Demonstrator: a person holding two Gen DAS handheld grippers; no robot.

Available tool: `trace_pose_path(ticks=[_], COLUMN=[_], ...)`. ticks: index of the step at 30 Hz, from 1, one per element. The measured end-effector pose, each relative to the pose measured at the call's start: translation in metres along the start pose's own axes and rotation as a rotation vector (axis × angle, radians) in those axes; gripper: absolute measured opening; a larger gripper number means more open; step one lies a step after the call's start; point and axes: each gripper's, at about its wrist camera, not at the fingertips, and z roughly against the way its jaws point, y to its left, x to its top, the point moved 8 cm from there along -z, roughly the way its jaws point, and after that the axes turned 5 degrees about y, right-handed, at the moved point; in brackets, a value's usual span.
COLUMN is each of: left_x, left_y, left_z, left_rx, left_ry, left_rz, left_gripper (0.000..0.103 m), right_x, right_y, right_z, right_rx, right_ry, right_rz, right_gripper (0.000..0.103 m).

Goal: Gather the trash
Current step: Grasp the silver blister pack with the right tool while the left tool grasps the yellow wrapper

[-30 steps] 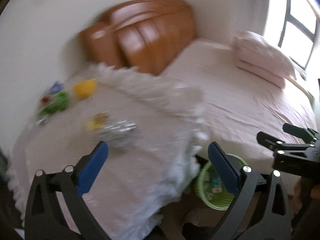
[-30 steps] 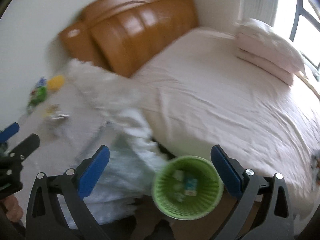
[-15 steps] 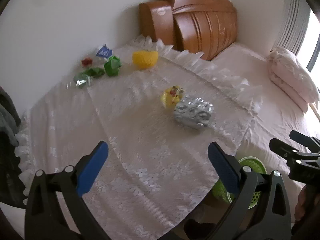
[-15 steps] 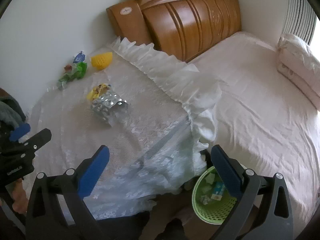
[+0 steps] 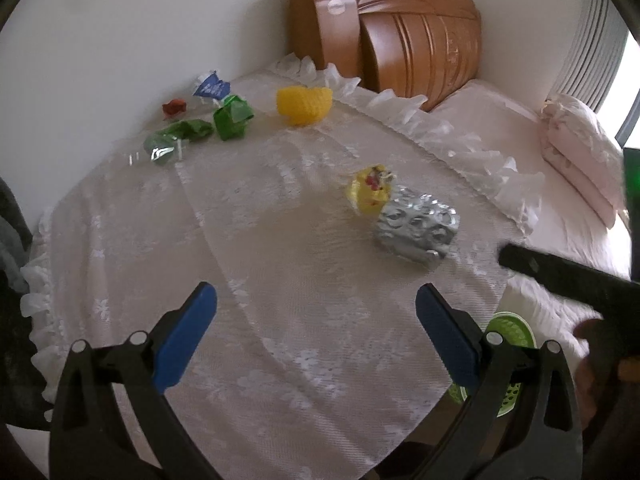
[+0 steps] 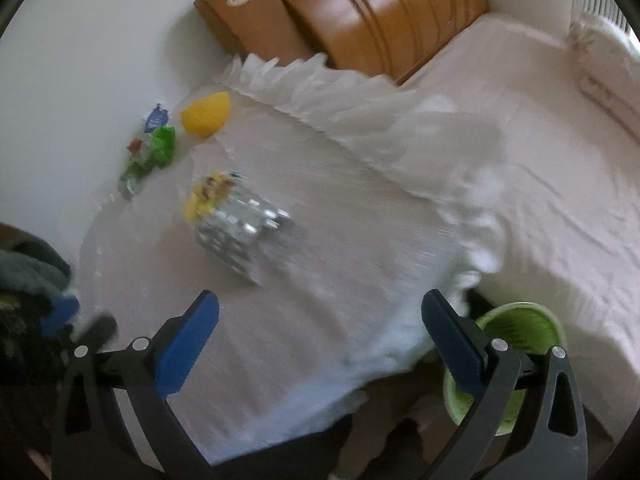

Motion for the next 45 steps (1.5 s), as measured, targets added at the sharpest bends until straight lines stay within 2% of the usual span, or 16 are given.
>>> trace_pose_path(ticks=[5, 7, 8, 9, 11, 13, 15, 23, 25, 26, 38, 45], left_x=[0.002, 0.004, 0.005, 0.006, 0.007, 0.008, 0.009, 0.014, 0.015, 0.016, 0.017, 0.046], left_y=[0.017, 0.021, 0.023, 0.024, 0.027, 0.030, 0.032, 0.031, 0.028, 0.027, -0.004, -0.035], left_z=[-0.005, -0.005, -0.006, -0.006, -0.006, -0.007, -0.009, -0.013, -0.014, -0.015, -0.031, -0.062], left_rx=[-0.007, -0.009, -0.010, -0.012, -0.019, -0.027, -0.030, -0.049, -0.053, -0.054, -0.077, -0.113], left_ry=[0.012, 0.007, 0.005, 0.004, 0.002, 0.003, 0.007, 0.007, 0.005, 0.005, 0.037, 0.049], left_rz=[0.015, 0.014, 0.012, 0.011, 0.012, 0.013, 0.012, -0.002, -0.010, -0.012, -0.055, -0.097], left_gripper=[0.096, 0.096, 0.096, 0.096, 0.096, 0.096, 0.096, 0.096, 0.096, 0.096, 0.096, 0.096], right_x=[0.019, 0.019, 0.018, 0.017, 0.019, 0.021, 0.023, 0.026, 0.027, 0.027, 0.030, 0.028], right_y=[0.027, 0.030, 0.032, 0.033, 0.036, 0.042, 0.044, 0.049, 0.048, 0.046, 0.029, 0.021], right_z=[-0.036, -0.047, -0.056, -0.059, -0.059, -0.060, -0.059, -0.036, -0.032, -0.028, -0.002, 0.024], right_rx=[0.022, 0.037, 0.073, 0.093, 0.108, 0.156, 0.173, 0.149, 0.149, 0.148, 0.154, 0.106], right_ry=[0.047, 0.075, 0.103, 0.112, 0.091, 0.089, 0.082, 0.012, 0.003, -0.002, -0.067, -0.114], right_rz=[-0.070, -0.114, -0.165, -0.188, -0.211, -0.212, -0.214, -0.165, -0.157, -0.154, -0.110, -0.071], right_gripper=[0.099, 0.086, 0.083, 0.074, 0.064, 0.037, 0.026, 0.024, 0.010, 0.009, 0.006, 0.006])
